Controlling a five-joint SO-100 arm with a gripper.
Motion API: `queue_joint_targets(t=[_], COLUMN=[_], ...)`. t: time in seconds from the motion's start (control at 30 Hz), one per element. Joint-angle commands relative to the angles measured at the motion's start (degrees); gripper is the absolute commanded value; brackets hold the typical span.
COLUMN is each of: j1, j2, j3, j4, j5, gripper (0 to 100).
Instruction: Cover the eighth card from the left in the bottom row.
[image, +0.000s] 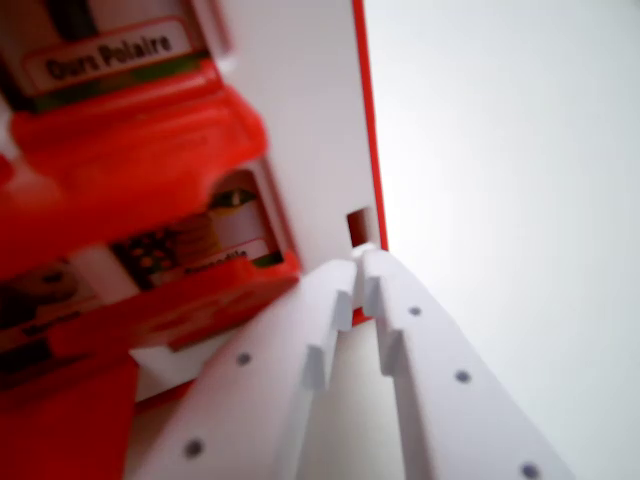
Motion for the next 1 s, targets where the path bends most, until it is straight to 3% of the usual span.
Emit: queue_joint_targets(t=[0.0,0.3,0.57,0.77,0.97], j1=[-1.8,-4.0,-3.3,-1.4,-2.5], j2=[1.4,0.1,2.2,14.2,39.1], j3=[-7.0,-11.7,-9.2,2.9,20.7], j4=[0.1,1.6,1.8,2.6,10.0], j5=[0.44,1.76,1.05,0.62,2.46], gripper=[0,0,0,0,0])
